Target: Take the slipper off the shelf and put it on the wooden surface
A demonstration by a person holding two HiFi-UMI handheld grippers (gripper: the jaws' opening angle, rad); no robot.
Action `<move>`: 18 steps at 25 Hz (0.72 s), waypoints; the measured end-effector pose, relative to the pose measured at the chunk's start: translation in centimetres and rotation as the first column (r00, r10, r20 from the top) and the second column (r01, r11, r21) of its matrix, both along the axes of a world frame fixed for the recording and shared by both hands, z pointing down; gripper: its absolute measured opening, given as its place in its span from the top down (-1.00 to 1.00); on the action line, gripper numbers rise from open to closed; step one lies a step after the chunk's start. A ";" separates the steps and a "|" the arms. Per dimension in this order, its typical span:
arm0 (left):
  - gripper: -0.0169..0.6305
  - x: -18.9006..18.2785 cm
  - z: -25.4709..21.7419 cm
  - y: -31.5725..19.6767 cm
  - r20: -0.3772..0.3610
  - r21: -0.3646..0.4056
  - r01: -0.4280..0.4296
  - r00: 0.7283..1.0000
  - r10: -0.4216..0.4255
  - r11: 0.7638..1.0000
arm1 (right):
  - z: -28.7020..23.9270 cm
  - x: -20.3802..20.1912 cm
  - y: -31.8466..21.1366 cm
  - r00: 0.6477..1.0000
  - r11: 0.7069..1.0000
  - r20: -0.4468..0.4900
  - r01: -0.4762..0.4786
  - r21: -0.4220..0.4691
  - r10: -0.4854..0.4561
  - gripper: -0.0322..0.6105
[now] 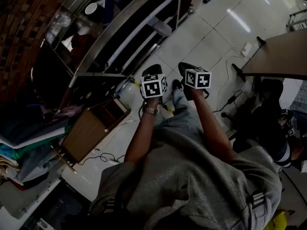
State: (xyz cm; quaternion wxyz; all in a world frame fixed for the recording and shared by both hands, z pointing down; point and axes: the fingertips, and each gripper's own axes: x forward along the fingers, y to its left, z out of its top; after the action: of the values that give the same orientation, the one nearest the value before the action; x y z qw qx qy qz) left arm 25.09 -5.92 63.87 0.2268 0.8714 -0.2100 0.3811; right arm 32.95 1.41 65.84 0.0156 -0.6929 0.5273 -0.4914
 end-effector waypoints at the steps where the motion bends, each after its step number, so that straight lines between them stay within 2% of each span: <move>1: 0.94 1.7 -0.1 -0.5 -0.012 0.005 0.014 1.000 -0.014 1.000 | 0.5 1.8 -0.9 1.000 1.000 0.000 0.025 0.001 -0.025 0.90; 5: 0.94 5.9 0.5 -1.8 -0.004 0.012 0.035 0.999 -0.035 0.999 | 3.1 6.6 -3.8 0.995 0.994 0.000 0.098 -0.057 -0.098 0.89; 8: 0.94 7.1 2.1 -3.2 0.023 -0.015 0.042 0.999 -0.041 0.999 | 3.9 7.4 -6.2 0.992 0.990 -0.002 0.126 -0.068 -0.126 0.89; 12: 0.94 9.0 3.3 -6.0 0.019 -0.036 0.051 0.999 -0.051 0.998 | 4.2 7.7 -10.1 0.989 0.988 0.004 0.149 -0.050 -0.149 0.89; 14: 0.94 10.1 3.8 -6.9 0.008 -0.044 0.053 0.999 -0.053 0.998 | 5.4 8.7 -11.4 0.993 0.992 0.007 0.121 -0.021 -0.121 0.89; 16: 0.94 10.9 4.7 -7.3 0.002 -0.057 0.042 0.999 -0.042 0.997 | 8.7 10.8 -12.9 0.998 0.999 0.048 0.046 0.019 -0.047 0.87; 18: 0.94 10.7 6.2 -7.0 0.008 -0.078 0.023 1.000 -0.022 0.997 | 13.7 13.1 -14.1 0.991 0.998 0.125 -0.056 0.029 0.052 0.67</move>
State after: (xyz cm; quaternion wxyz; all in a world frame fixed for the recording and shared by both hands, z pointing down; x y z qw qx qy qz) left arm 35.77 -12.96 70.10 0.2642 0.8582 -0.2055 0.3893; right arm 46.05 -12.65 79.57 0.0729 -0.6746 0.5144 -0.5244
